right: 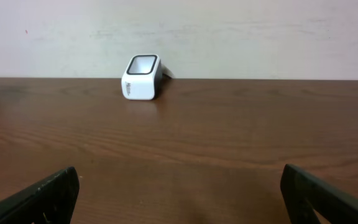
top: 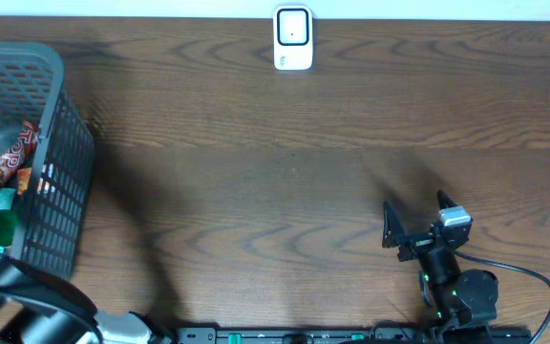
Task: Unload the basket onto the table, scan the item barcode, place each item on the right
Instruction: 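Reach the left gripper into the basket toward the green-lidded jar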
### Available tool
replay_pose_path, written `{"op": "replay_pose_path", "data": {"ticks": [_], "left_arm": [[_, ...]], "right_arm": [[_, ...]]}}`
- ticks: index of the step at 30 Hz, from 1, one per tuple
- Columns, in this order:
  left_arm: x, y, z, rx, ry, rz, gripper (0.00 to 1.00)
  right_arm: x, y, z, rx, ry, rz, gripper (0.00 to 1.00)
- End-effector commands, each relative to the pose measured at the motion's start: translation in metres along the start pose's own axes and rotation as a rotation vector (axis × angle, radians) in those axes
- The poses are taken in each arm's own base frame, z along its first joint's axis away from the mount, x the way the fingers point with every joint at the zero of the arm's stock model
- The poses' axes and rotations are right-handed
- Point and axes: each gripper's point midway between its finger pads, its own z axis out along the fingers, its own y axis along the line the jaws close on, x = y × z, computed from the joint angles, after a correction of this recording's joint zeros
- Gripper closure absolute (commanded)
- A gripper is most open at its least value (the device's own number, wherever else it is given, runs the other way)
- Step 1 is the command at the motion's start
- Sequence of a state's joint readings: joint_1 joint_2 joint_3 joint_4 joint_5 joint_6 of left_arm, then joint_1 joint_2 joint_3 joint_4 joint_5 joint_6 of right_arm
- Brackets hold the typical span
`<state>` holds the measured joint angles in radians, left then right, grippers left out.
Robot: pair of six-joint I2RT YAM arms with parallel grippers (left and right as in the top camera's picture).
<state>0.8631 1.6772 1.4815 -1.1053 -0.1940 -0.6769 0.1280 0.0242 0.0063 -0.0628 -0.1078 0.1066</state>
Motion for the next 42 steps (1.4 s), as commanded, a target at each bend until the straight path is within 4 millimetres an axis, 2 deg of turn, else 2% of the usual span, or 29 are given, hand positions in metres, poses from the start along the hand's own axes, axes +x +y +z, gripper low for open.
{"op": "replay_pose_path", "data": {"ticks": [1, 4, 7, 21, 35, 39, 42], "left_arm": [[0.006, 0.003, 0.031, -0.086, 0.057, 0.033, 0.07], [0.014, 0.001, 0.055, -0.137, 0.113, 0.053, 0.07], [0.017, 0.001, 0.066, -0.156, 0.134, 0.060, 0.07], [0.017, -0.005, 0.086, -0.172, 0.144, 0.066, 0.07], [0.021, -0.005, 0.083, -0.162, 0.161, 0.070, 0.07], [0.021, -0.018, 0.071, -0.059, 0.174, 0.127, 0.07], [0.020, -0.037, 0.055, 0.071, 0.164, 0.197, 0.07]], "right_arm": [[0.000, 0.001, 0.000, -0.003, -0.001, 0.012, 0.01], [0.000, 0.001, 0.000, -0.003, -0.001, 0.012, 0.01], [0.000, 0.001, 0.000, -0.003, -0.001, 0.012, 0.01], [0.000, 0.001, 0.000, -0.003, -0.001, 0.012, 0.01], [0.000, 0.001, 0.000, -0.003, -0.001, 0.012, 0.01], [0.000, 0.001, 0.000, -0.003, -0.001, 0.012, 0.01], [0.000, 0.001, 0.000, -0.003, -0.001, 0.012, 0.01]]}}
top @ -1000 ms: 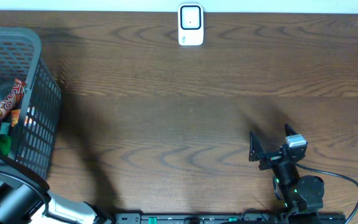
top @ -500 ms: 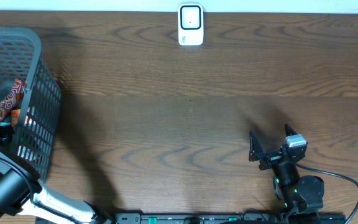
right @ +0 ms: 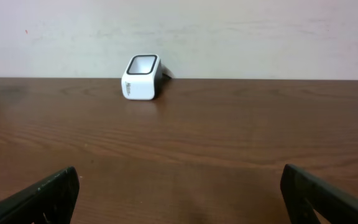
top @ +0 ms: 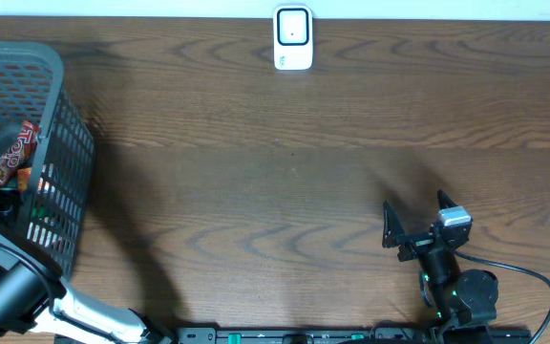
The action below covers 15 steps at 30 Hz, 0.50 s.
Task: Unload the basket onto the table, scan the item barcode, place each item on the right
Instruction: 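Reach the left gripper into the basket toward the green-lidded jar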
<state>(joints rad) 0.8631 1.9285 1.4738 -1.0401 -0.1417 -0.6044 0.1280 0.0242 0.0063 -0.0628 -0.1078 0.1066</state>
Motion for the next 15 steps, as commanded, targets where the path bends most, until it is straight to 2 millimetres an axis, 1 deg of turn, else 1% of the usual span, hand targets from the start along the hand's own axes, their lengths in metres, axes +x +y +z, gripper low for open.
{"op": "replay_pose_path", "data": {"ticks": [1, 3, 4, 5, 6, 9, 10, 15], "left_arm": [[0.000, -0.022, -0.037, 0.199, -0.038, 0.131, 0.07], [0.001, -0.035, -0.052, 0.287, -0.062, 0.204, 0.07], [0.002, -0.040, -0.059, 0.321, -0.078, 0.248, 0.04], [0.003, -0.043, -0.065, 0.334, -0.094, 0.281, 0.00], [0.004, -0.043, -0.066, 0.334, -0.099, 0.306, 0.02], [0.011, -0.044, -0.062, 0.319, -0.080, 0.371, 0.02], [0.019, -0.044, -0.056, 0.300, -0.049, 0.407, 0.02], [0.035, -0.046, -0.044, 0.265, 0.015, 0.478, 0.02]], "right_arm": [[0.000, 0.001, 0.000, -0.003, -0.001, 0.012, 0.01], [0.000, 0.001, 0.000, -0.003, -0.001, 0.012, 0.01], [0.000, 0.001, 0.000, -0.003, -0.001, 0.012, 0.01], [0.000, 0.001, 0.000, -0.003, -0.001, 0.012, 0.01], [0.000, 0.001, 0.000, -0.003, -0.001, 0.012, 0.01], [0.000, 0.001, 0.000, -0.003, -0.001, 0.012, 0.01], [0.000, 0.001, 0.000, -0.003, -0.001, 0.012, 0.01], [0.000, 0.001, 0.000, -0.003, -0.001, 0.012, 0.01]]}}
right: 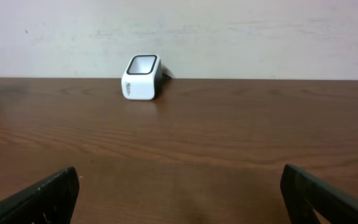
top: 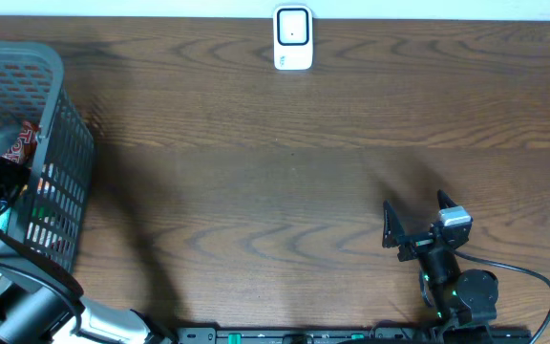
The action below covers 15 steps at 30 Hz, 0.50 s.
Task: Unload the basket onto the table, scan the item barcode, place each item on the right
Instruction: 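Reach the left gripper into the basket toward the green-lidded jar, then grasp the green-lidded jar with the left gripper and lift it out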
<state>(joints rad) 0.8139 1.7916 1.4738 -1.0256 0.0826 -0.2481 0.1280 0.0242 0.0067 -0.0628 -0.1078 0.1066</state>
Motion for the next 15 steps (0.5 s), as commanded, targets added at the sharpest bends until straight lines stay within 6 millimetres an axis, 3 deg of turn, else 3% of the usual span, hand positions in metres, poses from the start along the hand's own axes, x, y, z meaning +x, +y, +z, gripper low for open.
{"op": "replay_pose_path", "data": {"ticks": [1, 15], "left_arm": [[0.011, -0.006, 0.013, -0.003, 0.071, 0.082, 0.02], [0.056, 0.017, 0.071, -0.118, 0.323, 0.075, 0.02]], "right_arm": [[0.000, 0.001, 0.000, -0.003, 0.000, 0.012, 0.01], [0.000, 0.001, 0.000, -0.003, 0.000, 0.012, 0.01]]}}
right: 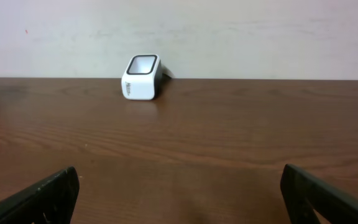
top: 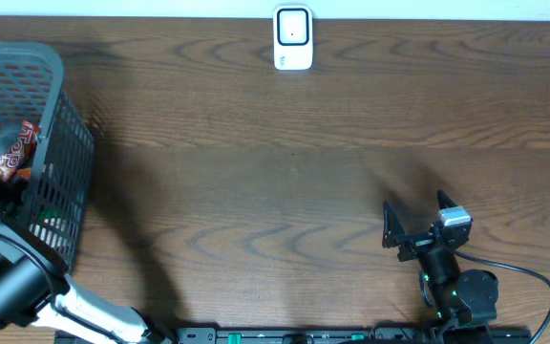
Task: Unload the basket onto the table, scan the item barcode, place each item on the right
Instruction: 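Grasp the green-lidded jar with the left gripper and lift it out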
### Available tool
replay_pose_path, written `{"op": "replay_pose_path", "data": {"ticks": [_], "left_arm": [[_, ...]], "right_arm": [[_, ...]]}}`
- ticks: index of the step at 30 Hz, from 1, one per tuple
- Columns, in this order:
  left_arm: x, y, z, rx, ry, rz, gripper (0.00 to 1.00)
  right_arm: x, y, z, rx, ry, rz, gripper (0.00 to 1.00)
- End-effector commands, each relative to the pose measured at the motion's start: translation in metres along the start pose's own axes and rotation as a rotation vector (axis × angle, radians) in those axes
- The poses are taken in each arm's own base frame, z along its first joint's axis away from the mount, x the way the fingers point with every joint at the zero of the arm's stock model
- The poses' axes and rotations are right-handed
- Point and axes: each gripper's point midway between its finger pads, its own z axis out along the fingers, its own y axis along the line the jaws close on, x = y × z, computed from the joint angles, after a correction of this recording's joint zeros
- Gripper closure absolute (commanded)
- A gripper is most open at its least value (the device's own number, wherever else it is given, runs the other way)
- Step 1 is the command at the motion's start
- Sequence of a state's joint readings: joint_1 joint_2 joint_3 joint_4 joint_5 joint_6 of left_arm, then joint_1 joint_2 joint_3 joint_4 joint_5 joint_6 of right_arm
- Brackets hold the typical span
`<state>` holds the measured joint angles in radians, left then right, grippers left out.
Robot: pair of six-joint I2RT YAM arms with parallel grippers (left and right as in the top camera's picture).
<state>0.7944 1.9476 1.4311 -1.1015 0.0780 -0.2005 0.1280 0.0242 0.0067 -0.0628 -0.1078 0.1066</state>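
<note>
The white barcode scanner (top: 292, 38) stands at the table's far edge, and shows far ahead as the scanner (right: 141, 78) in the right wrist view. Items lie in the grey mesh basket (top: 65, 143) at the left, among them a red-brown snack packet (top: 14, 151). My left gripper reaches down into the basket just beside the packet; its jaws are hidden by the arm and the mesh. My right gripper (top: 415, 212) rests low at the near right, open and empty, as the right gripper (right: 179, 186) with its fingers wide apart.
The left arm (top: 12, 287) rises from the near left corner over the basket's near wall. A black cable (top: 533, 277) loops beside the right arm's base. Bare wooden table (top: 275, 172) lies between basket, scanner and right arm.
The left gripper has shifted a little toward the left edge inside the basket, and more of the red-brown packet shows. The right arm has not moved.
At first the left arm was low at the near left corner, with a green item and the packet showing in the basket. Then the arm lay over the basket's near wall with its gripper inside. It has stayed among the items since, shifting slightly. The right arm stayed still.
</note>
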Motion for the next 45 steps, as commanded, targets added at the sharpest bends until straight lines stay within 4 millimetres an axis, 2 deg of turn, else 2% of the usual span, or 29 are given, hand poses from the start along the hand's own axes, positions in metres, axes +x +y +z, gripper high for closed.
{"op": "replay_pose_path", "data": {"ticks": [1, 4, 5, 7, 11, 12, 14, 16, 21, 25, 26, 27, 28, 30, 32, 35, 38, 40, 41, 45], "left_arm": [[0.008, 0.005, 0.021, -0.038, 0.071, 0.009, 0.02], [0.012, 0.007, 0.029, -0.048, 0.106, 0.008, 0.01], [0.012, 0.007, 0.029, -0.048, 0.108, 0.006, 0.03], [0.012, 0.007, 0.029, -0.048, 0.108, 0.005, 0.18], [0.010, 0.006, 0.027, -0.046, 0.101, 0.005, 0.30], [0.005, 0.004, 0.019, -0.042, 0.086, 0.006, 0.33], [-0.001, 0.003, 0.011, -0.038, 0.069, 0.006, 0.33], [-0.010, 0.000, -0.005, -0.030, 0.041, 0.006, 0.33], [-0.037, -0.010, -0.076, 0.004, -0.085, 0.008, 0.33], [-0.052, -0.016, -0.150, 0.056, -0.263, -0.014, 0.32], [-0.054, -0.017, -0.184, 0.091, -0.360, -0.041, 0.33], [-0.053, -0.018, -0.201, 0.113, -0.408, -0.057, 0.33], [-0.048, -0.021, -0.230, 0.161, -0.488, -0.072, 0.33], [-0.037, -0.027, -0.263, 0.239, -0.576, -0.082, 0.33], [-0.013, -0.035, -0.299, 0.329, -0.664, -0.097, 0.33], [0.019, -0.052, -0.334, 0.390, -0.767, -0.031, 0.33], [0.067, -0.089, -0.365, 0.472, -0.851, 0.121, 0.33], [0.106, -0.122, -0.375, 0.482, -0.898, 0.256, 0.33], [0.115, -0.131, -0.375, 0.474, -0.907, 0.290, 0.32], [0.163, -0.183, -0.353, 0.402, -0.919, 0.411, 0.32]], "right_arm": [[0.000, 0.001, 0.000, -0.003, 0.000, 0.012, 0.01], [0.000, 0.001, 0.000, -0.003, 0.000, 0.012, 0.01], [0.000, 0.001, 0.000, -0.003, 0.000, 0.012, 0.01], [0.000, 0.001, 0.000, -0.003, 0.000, 0.012, 0.01], [0.000, 0.001, 0.000, -0.003, -0.001, 0.012, 0.01], [0.000, 0.001, 0.000, -0.003, -0.001, 0.012, 0.01], [0.000, 0.001, 0.000, -0.003, -0.001, 0.012, 0.01], [0.000, 0.001, 0.000, -0.003, -0.001, 0.012, 0.01], [0.000, 0.001, 0.000, -0.003, 0.000, 0.012, 0.01], [0.000, 0.001, 0.000, -0.003, 0.000, 0.012, 0.01], [0.000, 0.001, 0.000, -0.003, 0.000, 0.012, 0.01], [0.000, 0.001, 0.000, -0.003, 0.000, 0.012, 0.01], [0.000, 0.001, 0.000, -0.003, 0.000, 0.012, 0.01], [0.000, 0.001, 0.000, -0.003, 0.000, 0.012, 0.01], [0.000, 0.001, 0.000, -0.003, -0.001, 0.012, 0.01], [0.000, 0.001, 0.000, -0.003, 0.000, 0.012, 0.01], [0.000, 0.001, 0.000, -0.003, -0.001, 0.012, 0.01], [0.000, 0.001, 0.000, -0.003, -0.001, 0.012, 0.01], [0.000, 0.001, 0.000, -0.003, -0.001, 0.012, 0.01], [0.000, 0.001, 0.000, -0.003, -0.001, 0.012, 0.01]]}}
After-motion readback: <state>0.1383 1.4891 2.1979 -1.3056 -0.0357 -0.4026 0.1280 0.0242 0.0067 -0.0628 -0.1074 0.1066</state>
